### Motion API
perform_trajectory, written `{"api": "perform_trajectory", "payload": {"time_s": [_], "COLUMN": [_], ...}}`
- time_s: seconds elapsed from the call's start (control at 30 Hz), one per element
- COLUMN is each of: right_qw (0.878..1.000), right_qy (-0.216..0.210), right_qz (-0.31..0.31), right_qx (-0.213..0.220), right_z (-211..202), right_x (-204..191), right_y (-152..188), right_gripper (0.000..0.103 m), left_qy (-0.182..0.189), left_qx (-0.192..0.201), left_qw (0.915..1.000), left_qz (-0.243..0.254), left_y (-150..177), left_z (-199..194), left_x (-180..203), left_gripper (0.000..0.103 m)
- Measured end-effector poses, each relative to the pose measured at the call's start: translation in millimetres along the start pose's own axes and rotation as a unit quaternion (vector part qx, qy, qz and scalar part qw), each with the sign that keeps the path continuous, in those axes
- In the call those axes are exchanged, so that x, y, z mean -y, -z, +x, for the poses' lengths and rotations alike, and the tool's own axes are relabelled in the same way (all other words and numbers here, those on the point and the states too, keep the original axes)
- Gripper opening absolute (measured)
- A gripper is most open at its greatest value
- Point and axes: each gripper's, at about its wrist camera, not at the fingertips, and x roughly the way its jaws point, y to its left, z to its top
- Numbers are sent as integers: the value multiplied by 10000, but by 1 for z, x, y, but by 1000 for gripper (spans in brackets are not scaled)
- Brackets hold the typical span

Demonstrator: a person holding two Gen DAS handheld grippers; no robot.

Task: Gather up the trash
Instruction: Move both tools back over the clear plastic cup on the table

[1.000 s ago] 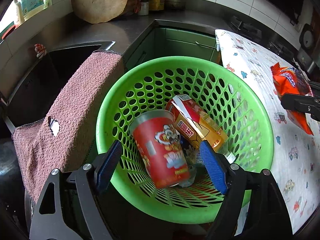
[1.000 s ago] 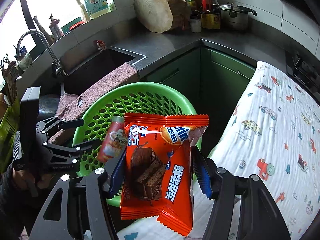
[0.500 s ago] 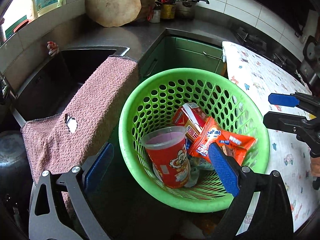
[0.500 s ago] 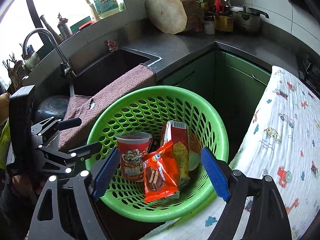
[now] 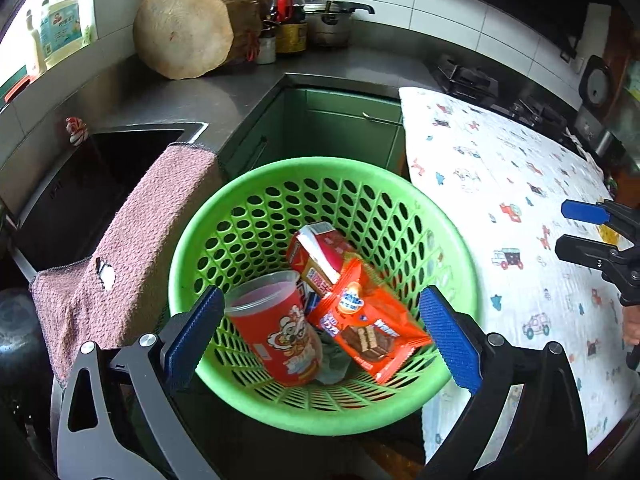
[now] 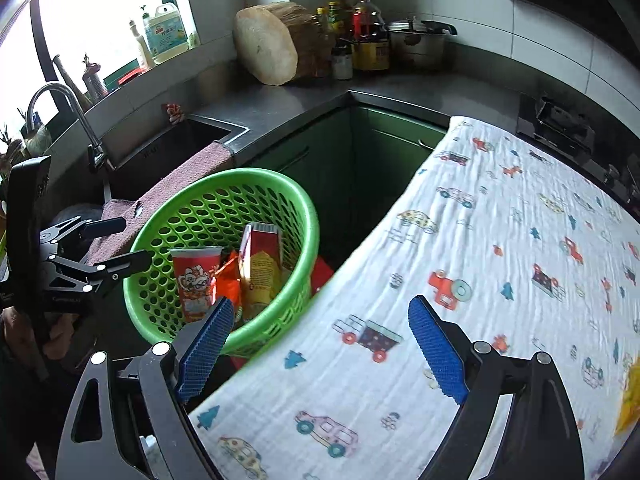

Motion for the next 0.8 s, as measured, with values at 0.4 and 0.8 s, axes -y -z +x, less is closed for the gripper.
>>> {"api": "perform_trajectory", "payload": {"time_s": [0.4, 0.8], "right_qw": [9889, 9634], "right_qy": [1217, 2151], "right_qz": [841, 1598], "right_qx": [121, 55], "right_z": [-90, -156], "right_x": [146, 275], "right_y": [75, 151], "right_gripper": [89, 90], "left_qy": [418, 840], "left_qx": [-76, -209], "left_qw": [9979, 9910], "left_qz": [492, 1021], "left_y": [-16, -30], "left_z": [17, 36], "left_x": [90, 195], "left_gripper": [97, 97]}}
